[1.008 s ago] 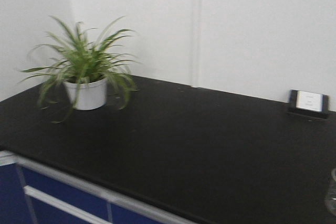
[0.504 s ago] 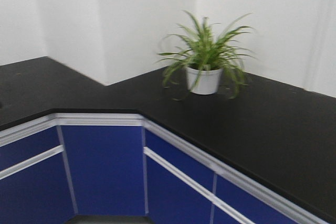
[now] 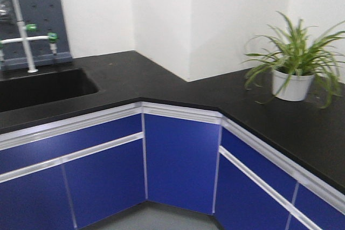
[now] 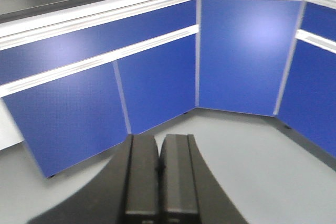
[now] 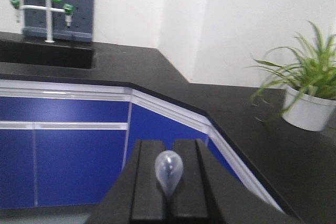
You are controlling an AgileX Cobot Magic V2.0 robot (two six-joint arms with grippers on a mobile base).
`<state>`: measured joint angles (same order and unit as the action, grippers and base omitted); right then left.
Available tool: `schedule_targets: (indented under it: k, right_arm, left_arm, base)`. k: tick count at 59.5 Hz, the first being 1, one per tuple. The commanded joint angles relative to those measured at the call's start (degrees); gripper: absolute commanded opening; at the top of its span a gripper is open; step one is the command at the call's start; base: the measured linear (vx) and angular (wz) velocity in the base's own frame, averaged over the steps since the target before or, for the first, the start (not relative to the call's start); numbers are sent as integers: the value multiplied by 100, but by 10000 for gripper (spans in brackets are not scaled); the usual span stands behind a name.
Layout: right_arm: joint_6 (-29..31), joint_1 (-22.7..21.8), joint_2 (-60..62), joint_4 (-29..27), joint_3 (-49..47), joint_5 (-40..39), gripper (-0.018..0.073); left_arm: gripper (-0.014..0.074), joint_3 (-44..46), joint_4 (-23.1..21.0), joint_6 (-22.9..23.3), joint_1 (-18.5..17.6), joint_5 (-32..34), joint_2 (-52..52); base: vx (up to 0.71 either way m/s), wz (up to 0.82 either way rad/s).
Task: Grab transparent chemical and place on left bench
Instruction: 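Drive the base away from the wall bench holding the beaker in the right gripper, then drive along the benches to face the three white bins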
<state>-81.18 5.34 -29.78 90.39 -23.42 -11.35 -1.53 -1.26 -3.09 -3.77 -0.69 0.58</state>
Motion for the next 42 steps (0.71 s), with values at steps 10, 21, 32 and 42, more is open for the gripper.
schedule_targets:
  k: [10, 21, 32, 42]
  right_arm:
    - [-8, -31, -24, -28, -175, 19, -3]
    - [-8, -31, -24, -28, -175, 19, -3]
    - [-8, -31, -24, -28, -175, 16, -3]
    - [-8, -31, -24, -28, -175, 16, -3]
  left_arm:
    - [-4, -93, -4, 45, -10, 449, 110]
    - [-4, -93, -4, 45, -10, 449, 110]
    - [-4, -93, -4, 45, -10, 449, 110]
    - [-4, -93, -4, 45, -10, 449, 110]
  base:
    - [-4, 46]
    - [0, 62]
    - [6, 78]
    - [13, 85]
